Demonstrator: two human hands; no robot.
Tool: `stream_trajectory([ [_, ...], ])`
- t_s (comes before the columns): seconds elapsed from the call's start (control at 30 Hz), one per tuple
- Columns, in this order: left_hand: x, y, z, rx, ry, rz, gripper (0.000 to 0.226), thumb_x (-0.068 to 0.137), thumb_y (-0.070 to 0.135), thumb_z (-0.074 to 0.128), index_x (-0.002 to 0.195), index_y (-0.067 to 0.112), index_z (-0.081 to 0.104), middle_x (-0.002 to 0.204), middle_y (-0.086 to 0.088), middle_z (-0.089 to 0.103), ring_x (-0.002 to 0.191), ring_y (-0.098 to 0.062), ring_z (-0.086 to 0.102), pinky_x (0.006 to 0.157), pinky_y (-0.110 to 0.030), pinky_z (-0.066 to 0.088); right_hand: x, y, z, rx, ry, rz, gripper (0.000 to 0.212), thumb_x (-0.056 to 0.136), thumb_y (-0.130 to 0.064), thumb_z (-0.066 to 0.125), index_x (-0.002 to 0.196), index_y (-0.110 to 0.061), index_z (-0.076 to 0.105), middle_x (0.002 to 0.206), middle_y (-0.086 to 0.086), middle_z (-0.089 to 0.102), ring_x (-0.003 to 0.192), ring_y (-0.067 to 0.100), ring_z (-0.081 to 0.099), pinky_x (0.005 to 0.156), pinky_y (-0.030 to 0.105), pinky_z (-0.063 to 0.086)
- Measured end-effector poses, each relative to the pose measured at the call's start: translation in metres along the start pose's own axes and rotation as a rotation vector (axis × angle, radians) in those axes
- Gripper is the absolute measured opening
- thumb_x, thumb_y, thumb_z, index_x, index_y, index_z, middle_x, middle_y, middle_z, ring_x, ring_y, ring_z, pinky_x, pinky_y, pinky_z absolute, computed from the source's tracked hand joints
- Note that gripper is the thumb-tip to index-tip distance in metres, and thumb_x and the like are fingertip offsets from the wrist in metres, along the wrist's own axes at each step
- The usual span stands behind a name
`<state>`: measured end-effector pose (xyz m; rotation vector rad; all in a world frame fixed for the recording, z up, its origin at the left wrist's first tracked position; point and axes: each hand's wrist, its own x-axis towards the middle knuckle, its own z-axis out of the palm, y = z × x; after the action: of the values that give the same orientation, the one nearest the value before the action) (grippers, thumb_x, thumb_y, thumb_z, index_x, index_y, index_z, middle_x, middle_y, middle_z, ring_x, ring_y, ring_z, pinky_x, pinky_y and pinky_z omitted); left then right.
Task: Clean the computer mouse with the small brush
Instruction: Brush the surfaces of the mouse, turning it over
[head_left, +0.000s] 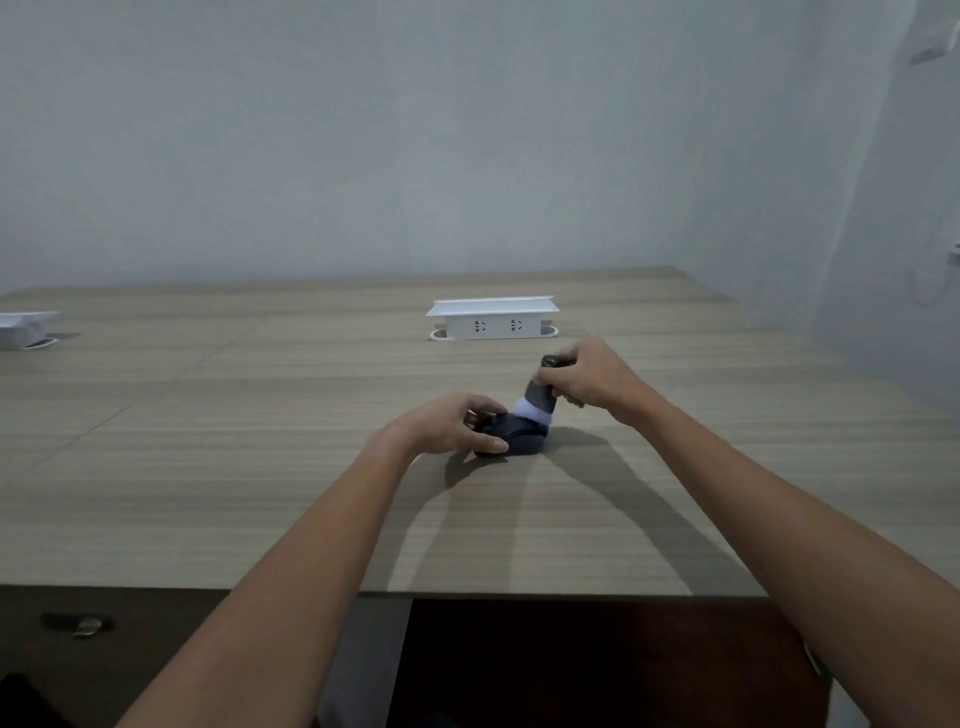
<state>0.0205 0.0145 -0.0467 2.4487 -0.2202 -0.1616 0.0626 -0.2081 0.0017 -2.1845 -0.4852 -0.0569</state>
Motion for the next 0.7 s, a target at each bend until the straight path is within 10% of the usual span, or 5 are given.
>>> stream_trajectory([
  [0.7,-0.0064,0.0042,-0.0003,0.103,0.072,0.083,0.042,0.081,0.034,0.079,0.12,0.018,0.071,0.108,0.003,0.073,0.102,-0.018,0.069,0.095,-0.033,0.052,-0.0072,0.0096,-0.0042,-0.016,-0.103,-0.029,0.02,0.083,-0.013,0.068,0.065,-0.004,0.068,0.055,0.002,0.061,0.044,0.01,0.049,0.045,0.022,0.04],
])
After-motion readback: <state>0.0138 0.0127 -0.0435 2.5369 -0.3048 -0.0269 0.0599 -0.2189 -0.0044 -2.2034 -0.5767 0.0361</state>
